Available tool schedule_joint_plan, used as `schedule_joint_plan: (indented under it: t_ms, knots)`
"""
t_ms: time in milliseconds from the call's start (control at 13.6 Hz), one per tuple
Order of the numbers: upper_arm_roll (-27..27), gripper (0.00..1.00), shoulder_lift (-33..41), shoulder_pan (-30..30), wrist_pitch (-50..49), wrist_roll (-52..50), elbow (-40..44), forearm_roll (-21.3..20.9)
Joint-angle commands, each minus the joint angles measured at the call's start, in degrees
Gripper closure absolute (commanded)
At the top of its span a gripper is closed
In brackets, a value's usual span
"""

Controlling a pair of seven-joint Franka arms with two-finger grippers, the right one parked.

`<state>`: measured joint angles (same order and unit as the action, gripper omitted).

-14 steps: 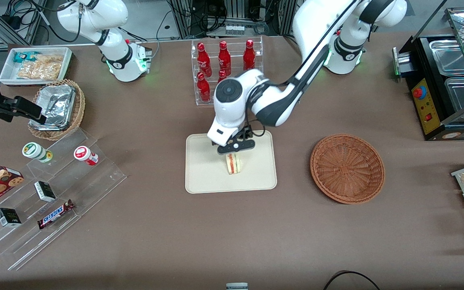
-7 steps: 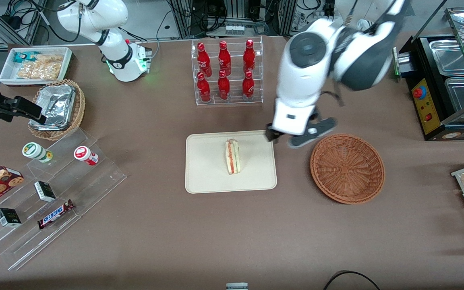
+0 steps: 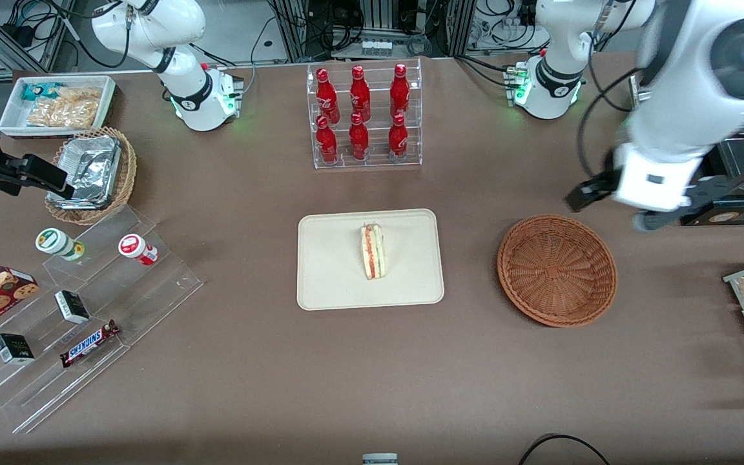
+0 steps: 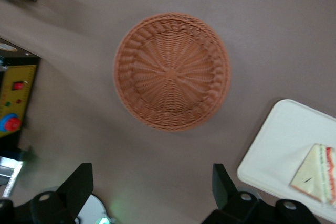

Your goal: Place sandwich from basket to tray

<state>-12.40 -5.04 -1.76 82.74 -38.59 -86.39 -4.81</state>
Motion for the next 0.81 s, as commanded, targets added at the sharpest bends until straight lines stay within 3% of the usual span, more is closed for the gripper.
schedule_joint_plan:
  t_ms: [0,367,587,734]
  knots:
    - [-0.8,0.00,4.1,4.4,-3.5,6.1,-1.9,1.4]
    - [-0.6,0.00,9.2,9.1,-6.5,15.9,-4.6,2.0]
    - [8.0,0.00,13.0,5.5,-6.4,25.7,-8.2,3.9]
    - [9.1,0.00,13.7,5.5,-6.5,30.7,-8.5,3.9]
